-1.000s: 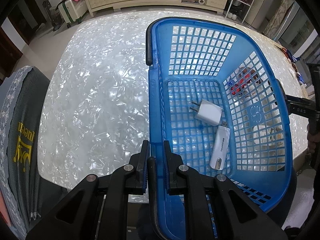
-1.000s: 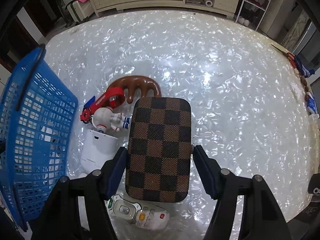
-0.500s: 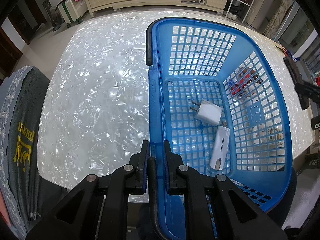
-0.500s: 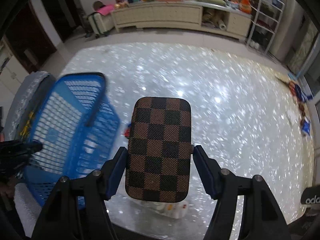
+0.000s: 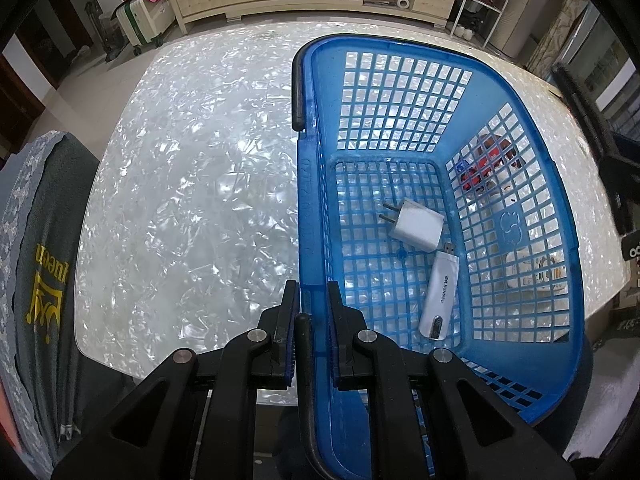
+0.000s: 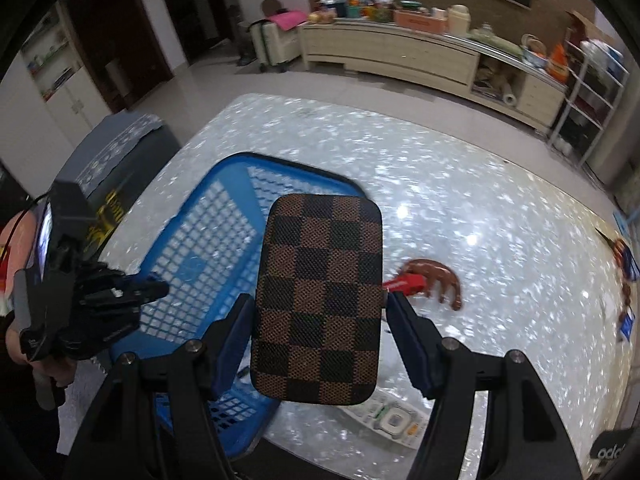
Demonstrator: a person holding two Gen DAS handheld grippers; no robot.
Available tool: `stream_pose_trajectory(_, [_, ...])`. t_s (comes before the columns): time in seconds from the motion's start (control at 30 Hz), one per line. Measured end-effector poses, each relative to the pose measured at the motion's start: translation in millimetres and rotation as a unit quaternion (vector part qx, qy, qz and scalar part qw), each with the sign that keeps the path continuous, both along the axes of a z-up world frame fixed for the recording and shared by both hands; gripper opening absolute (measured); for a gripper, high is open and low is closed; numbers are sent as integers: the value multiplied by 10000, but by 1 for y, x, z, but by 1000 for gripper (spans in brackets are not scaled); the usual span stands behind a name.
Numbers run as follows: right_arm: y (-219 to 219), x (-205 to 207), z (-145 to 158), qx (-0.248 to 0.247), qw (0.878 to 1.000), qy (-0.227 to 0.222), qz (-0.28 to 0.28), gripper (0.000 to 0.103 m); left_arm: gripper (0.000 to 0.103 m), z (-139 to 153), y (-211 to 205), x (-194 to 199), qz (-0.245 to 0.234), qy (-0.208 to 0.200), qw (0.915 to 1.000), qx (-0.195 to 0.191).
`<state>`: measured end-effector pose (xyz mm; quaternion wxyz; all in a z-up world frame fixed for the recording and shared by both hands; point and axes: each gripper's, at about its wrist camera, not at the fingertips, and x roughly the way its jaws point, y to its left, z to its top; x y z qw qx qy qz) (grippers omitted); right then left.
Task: Organize rigid objects
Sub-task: 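Carry the checkered case with the right gripper into the basket and release it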
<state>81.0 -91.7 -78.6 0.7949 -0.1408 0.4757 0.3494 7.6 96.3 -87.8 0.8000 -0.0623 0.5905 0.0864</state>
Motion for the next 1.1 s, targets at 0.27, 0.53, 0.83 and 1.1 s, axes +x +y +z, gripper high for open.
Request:
stream_pose_trajectory(0.27, [35, -15, -11, -65, 9989, 64, 452, 65, 14, 0, 1, -1, -9, 3, 10000, 5])
stream_pose_trajectory(0.53, [57, -21, -26, -289, 9969, 198, 703, 65, 14, 1, -1, -1, -21, 4, 10000, 15])
stream_pose_trajectory(0.83, [63, -23, -41, -399, 9962, 200, 754, 65, 14, 0, -2, -1, -67, 14, 10000, 20])
stream_pose_trajectory(1.1, [70, -19, -54, -455, 9957, 227, 775, 65, 14, 0, -1, -1, -53, 13, 10000, 20])
